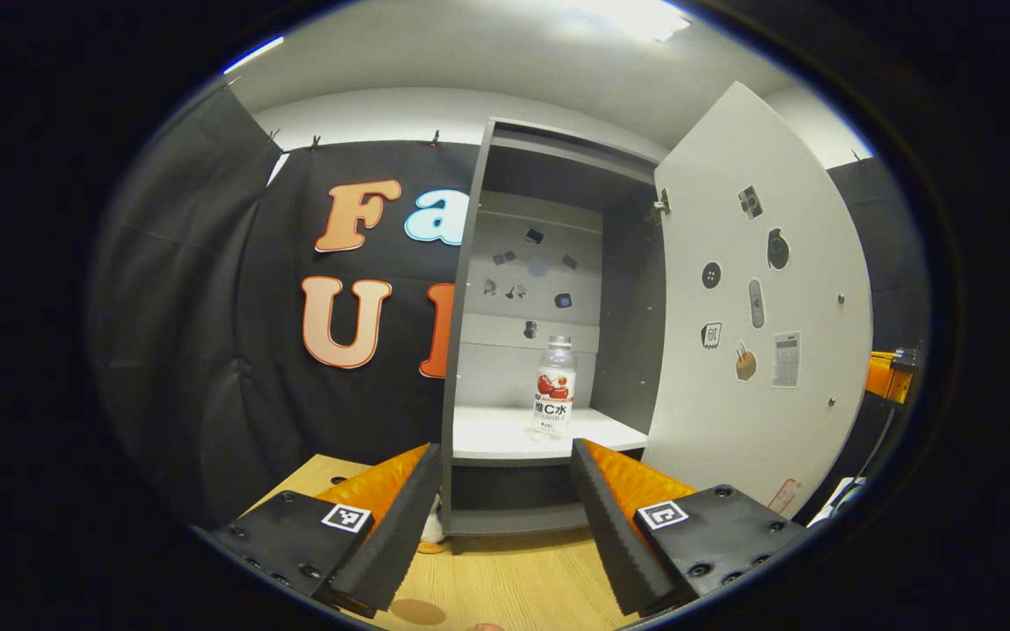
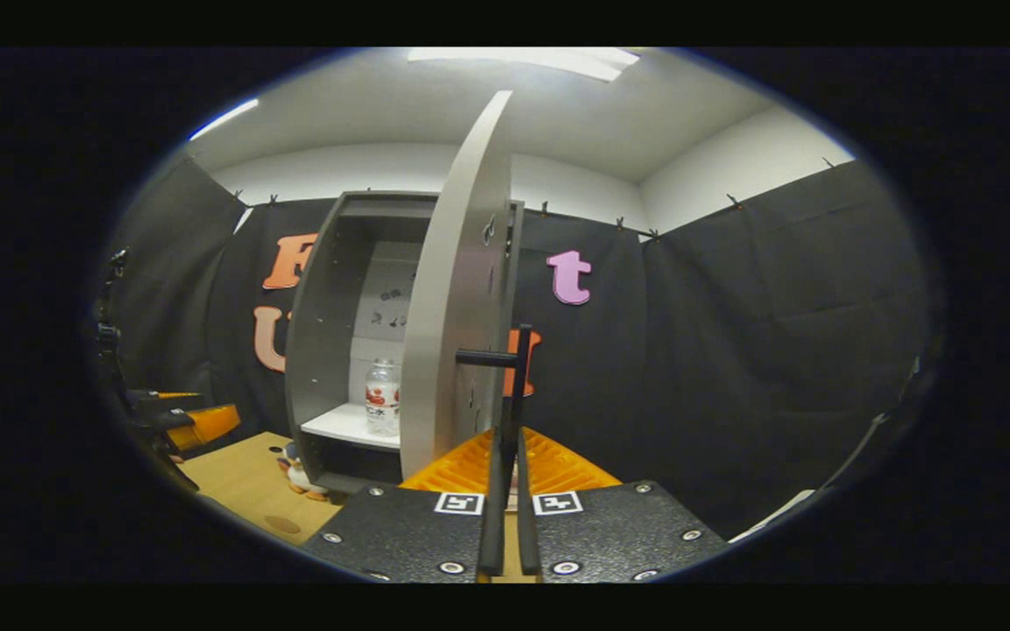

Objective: Open the cabinet door with the right hand, grasp the bottle in the cabinet with the left hand and place it on the coaster, then close the cabinet door with the right hand.

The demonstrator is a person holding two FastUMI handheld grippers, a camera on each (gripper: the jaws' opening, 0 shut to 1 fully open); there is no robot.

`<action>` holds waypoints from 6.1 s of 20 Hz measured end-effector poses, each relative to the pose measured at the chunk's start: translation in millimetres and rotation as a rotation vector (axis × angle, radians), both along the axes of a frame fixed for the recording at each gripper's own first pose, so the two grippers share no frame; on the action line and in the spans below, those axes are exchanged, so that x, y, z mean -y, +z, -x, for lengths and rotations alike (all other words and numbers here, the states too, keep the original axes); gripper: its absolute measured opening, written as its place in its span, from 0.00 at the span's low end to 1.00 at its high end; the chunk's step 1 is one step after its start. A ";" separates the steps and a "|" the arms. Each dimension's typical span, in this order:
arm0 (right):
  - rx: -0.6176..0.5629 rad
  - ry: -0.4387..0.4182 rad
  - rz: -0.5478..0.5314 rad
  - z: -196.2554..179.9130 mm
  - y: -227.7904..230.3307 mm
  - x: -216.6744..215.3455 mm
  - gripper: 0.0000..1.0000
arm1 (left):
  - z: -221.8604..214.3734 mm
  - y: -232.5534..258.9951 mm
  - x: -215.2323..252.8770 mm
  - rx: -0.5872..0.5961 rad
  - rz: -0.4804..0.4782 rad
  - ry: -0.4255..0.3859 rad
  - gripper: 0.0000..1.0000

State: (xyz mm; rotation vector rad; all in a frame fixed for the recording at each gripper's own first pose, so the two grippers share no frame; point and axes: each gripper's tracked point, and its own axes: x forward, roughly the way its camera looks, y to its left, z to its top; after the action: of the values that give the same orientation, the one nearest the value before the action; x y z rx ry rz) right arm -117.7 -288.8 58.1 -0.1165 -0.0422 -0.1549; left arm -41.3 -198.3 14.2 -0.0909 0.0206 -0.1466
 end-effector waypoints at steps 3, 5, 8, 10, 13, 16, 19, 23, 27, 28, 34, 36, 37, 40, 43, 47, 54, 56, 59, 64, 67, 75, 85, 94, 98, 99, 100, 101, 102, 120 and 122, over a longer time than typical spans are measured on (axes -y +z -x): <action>0.001 0.036 -0.068 2.6 -0.6 17.6 0.04 | -6.2 0.6 12.6 0.000 -0.012 -0.019 0.95; 0.002 0.043 -0.099 3.1 -0.6 33.3 0.05 | -9.7 1.7 20.1 0.006 -0.022 -0.024 0.95; -0.010 0.047 -0.104 5.5 -2.9 49.3 0.04 | -12.8 4.8 36.3 0.014 -0.027 -0.043 0.95; -0.018 0.037 -0.099 7.1 -2.4 56.6 0.00 | -15.3 3.0 46.8 0.013 -0.028 -0.054 0.95; -0.027 0.017 -0.072 10.1 -4.3 57.4 0.13 | -15.7 1.9 58.3 0.008 -0.020 -0.072 0.95; -0.042 -0.032 -0.033 19.6 -5.8 58.2 0.17 | -15.9 1.6 64.7 0.004 -0.015 -0.082 0.95; -0.065 -0.067 -0.024 34.2 -4.6 52.7 0.19 | -14.5 0.5 63.0 0.000 -0.015 -0.078 0.94; -0.064 -0.055 -0.065 55.4 3.3 39.1 0.39 | -14.0 1.2 54.0 0.001 -0.021 -0.062 0.95; -0.059 -0.004 -0.086 69.8 7.2 18.1 0.54 | -17.0 -0.8 47.2 -0.003 -0.026 -0.044 0.95; -0.057 0.009 -0.086 71.0 9.1 10.6 0.55 | -18.9 -1.3 46.3 -0.005 -0.030 -0.042 0.94; -0.059 0.080 -0.082 59.3 8.3 -35.6 0.70 | -46.4 -3.9 47.8 -0.002 -0.025 -0.079 0.95; -0.049 0.094 -0.081 46.8 7.6 -52.5 0.72 | -61.2 -3.7 53.5 0.006 -0.025 -0.110 0.96; -0.038 0.096 -0.081 39.1 7.7 -59.4 0.74 | -69.7 -3.9 55.9 0.007 -0.030 -0.126 0.95; -0.031 0.108 -0.082 9.5 2.7 -83.8 0.83 | -101.5 -8.1 61.6 0.016 -0.060 -0.165 0.95; -0.035 0.097 -0.061 -19.0 -3.6 -102.8 0.92 | -135.2 -14.6 69.4 0.011 -0.060 -0.201 0.94; -0.031 0.079 -0.073 -56.3 -13.2 -123.4 0.93 | -179.7 -20.8 80.6 0.011 -0.063 -0.255 0.95; -0.061 0.020 -0.125 -107.7 -36.9 -134.5 0.97 | -251.0 -28.2 110.0 0.041 -0.080 -0.348 0.95; -0.071 0.015 -0.128 -115.8 -41.0 -139.5 0.93 | -266.5 -29.4 116.3 0.049 -0.084 -0.364 0.95; -0.081 -0.007 -0.103 -126.6 -43.7 -139.9 0.93 | -285.2 -31.1 125.0 0.054 -0.082 -0.378 0.95; -0.099 -0.020 -0.086 -140.4 -48.9 -144.8 0.93 | -312.0 -31.9 134.6 0.050 -0.060 -0.385 0.95; -0.103 -0.004 -0.090 -139.3 -50.8 -143.4 0.93 | -319.2 -37.6 139.1 0.043 -0.074 -0.382 0.96; -0.118 0.002 -0.123 -131.7 -53.3 -129.0 0.93 | -317.8 -44.5 136.7 0.033 -0.106 -0.349 0.84; -0.108 0.089 -0.135 -102.0 -48.6 -133.3 0.93 | -258.3 -14.9 105.9 0.136 -0.102 -0.283 0.81; -0.115 0.217 -0.104 -53.6 -46.8 -148.1 0.93 | -157.9 -18.4 54.4 0.133 -0.125 -0.171 0.82; -0.107 0.243 -0.108 -44.9 -49.9 -154.5 0.93 | -118.2 -32.1 24.0 0.109 -0.124 -0.124 0.81; -0.104 0.250 -0.116 -43.6 -51.4 -158.1 0.93 | -110.6 -37.6 14.8 0.098 -0.122 -0.113 0.81; -0.099 0.256 -0.121 -42.9 -50.9 -161.8 0.93 | -103.5 -44.3 7.8 0.088 -0.115 -0.105 0.81; -0.094 0.258 -0.124 -43.5 -51.3 -164.7 0.93 | -96.7 -50.4 -0.7 0.084 -0.101 -0.095 0.80; -0.092 0.261 -0.125 -45.5 -52.7 -167.8 0.93 | -90.4 -58.5 -8.1 0.077 -0.085 -0.090 0.80; -0.118 0.190 0.038 -68.1 -97.3 -240.2 0.94 | -16.9 -261.0 -84.4 -0.023 -0.144 -0.108 0.81; -0.125 0.184 0.059 -69.3 -104.2 -246.6 0.95 | -13.8 -284.6 -84.4 -0.055 -0.143 -0.118 0.81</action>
State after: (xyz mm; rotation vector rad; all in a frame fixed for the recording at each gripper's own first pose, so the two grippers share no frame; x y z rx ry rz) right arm -48.5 -42.2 -46.1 -0.1802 0.0673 0.0378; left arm -27.6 -113.9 -270.4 0.0490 0.0912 -0.2599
